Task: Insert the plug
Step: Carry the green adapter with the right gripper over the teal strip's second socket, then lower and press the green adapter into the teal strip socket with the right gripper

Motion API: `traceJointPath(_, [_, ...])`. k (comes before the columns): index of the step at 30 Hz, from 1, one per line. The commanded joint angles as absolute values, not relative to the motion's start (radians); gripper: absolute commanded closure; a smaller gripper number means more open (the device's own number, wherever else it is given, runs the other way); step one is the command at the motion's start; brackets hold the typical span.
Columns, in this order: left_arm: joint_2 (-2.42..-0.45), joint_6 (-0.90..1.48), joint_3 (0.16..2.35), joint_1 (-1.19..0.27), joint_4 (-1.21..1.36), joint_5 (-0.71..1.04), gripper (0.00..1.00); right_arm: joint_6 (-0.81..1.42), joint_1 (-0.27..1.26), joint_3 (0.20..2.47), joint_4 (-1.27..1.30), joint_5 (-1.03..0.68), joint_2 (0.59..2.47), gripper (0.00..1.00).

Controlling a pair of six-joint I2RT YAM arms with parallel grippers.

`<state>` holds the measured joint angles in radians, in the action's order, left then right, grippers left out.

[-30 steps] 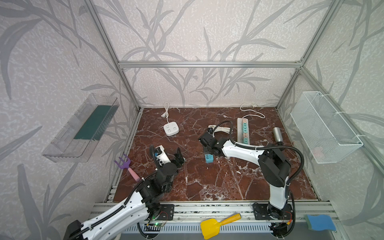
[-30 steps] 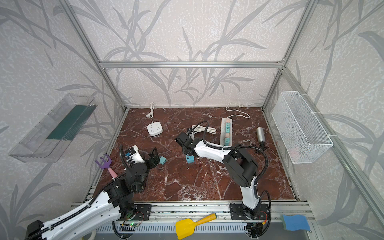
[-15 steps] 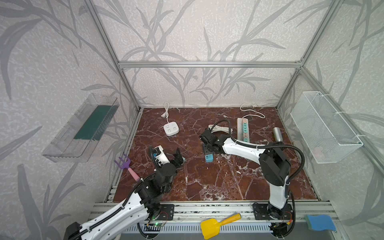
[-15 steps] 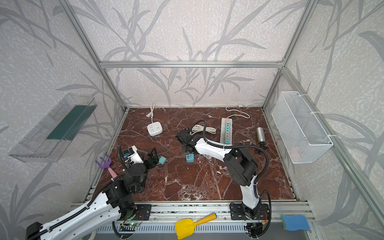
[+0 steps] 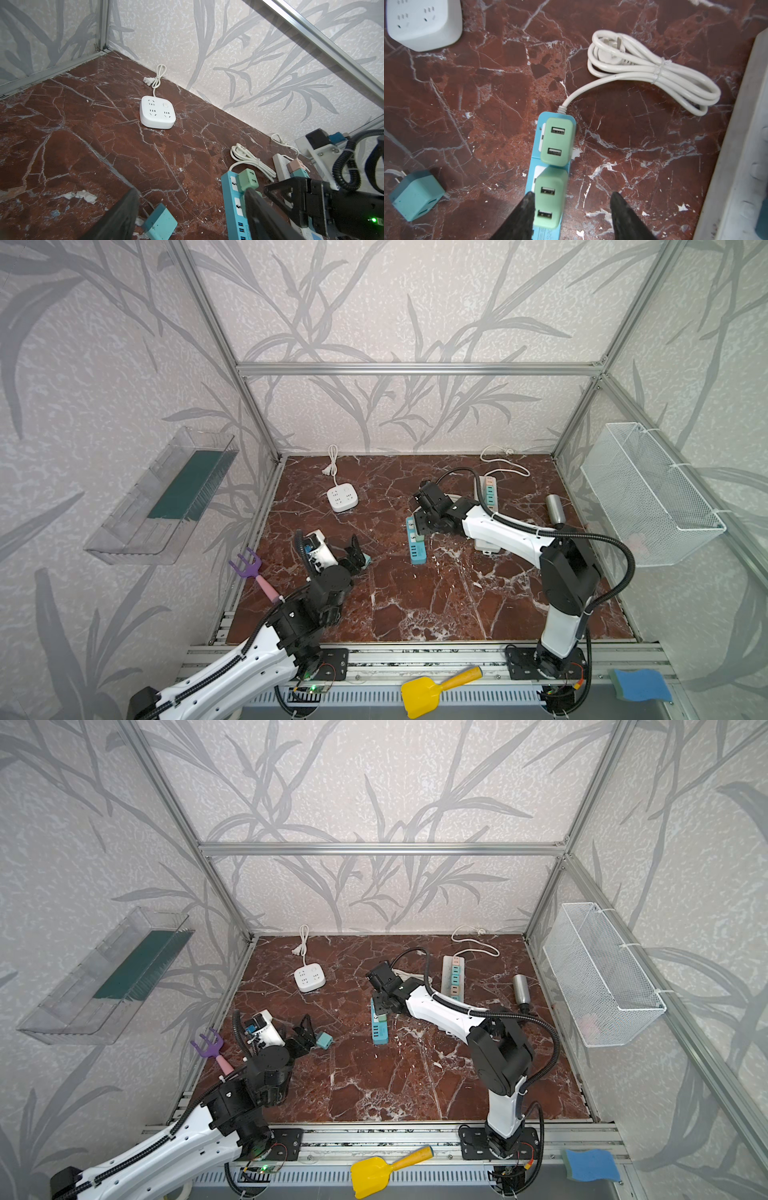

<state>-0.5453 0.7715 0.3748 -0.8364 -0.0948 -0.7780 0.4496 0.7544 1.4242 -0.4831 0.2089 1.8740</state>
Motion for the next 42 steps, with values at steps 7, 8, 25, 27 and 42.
traceJointPath(7, [-0.527,0.762,0.42,-0.832,-0.148,-0.827,0.19,0.455,0.744,1.385,-0.508,0.202,1.899,0.45])
traceJointPath(8, [-0.529,0.761,0.42,-0.832,-0.146,-0.827,0.19,0.456,0.744,1.38,-0.507,0.2,1.889,0.45])
traceJointPath(25, [-0.581,0.678,0.518,-0.822,-0.151,-0.837,0.19,0.477,0.954,1.204,-0.469,0.252,1.701,0.05])
traceJointPath(27, [-0.589,0.664,0.538,-0.821,-0.158,-0.839,0.19,0.49,0.977,1.199,-0.458,0.251,1.747,0.02])
traceJointPath(42, [-0.643,0.632,0.603,-0.815,-0.166,-0.808,0.19,0.607,0.93,1.259,-0.399,0.304,1.959,0.21])
